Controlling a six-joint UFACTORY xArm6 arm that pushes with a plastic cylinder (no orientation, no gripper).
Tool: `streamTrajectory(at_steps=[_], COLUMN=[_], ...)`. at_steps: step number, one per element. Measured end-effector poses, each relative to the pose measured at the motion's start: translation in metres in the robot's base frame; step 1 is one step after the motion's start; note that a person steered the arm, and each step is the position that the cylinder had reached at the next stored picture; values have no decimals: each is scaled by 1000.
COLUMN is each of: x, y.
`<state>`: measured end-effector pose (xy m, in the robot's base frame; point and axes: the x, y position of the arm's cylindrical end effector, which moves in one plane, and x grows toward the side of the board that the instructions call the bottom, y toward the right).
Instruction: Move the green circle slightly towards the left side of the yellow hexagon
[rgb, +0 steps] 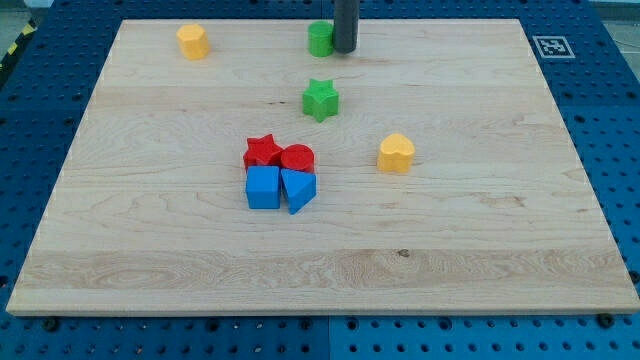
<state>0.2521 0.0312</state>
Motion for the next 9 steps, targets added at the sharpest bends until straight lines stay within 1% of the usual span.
streamTrajectory(at_steps=[1,2,3,4,5,6,8,9], x=[2,-7,-26,-34,-32,-21,-20,7], y=[17,17,11,10,10,-11,-12,37])
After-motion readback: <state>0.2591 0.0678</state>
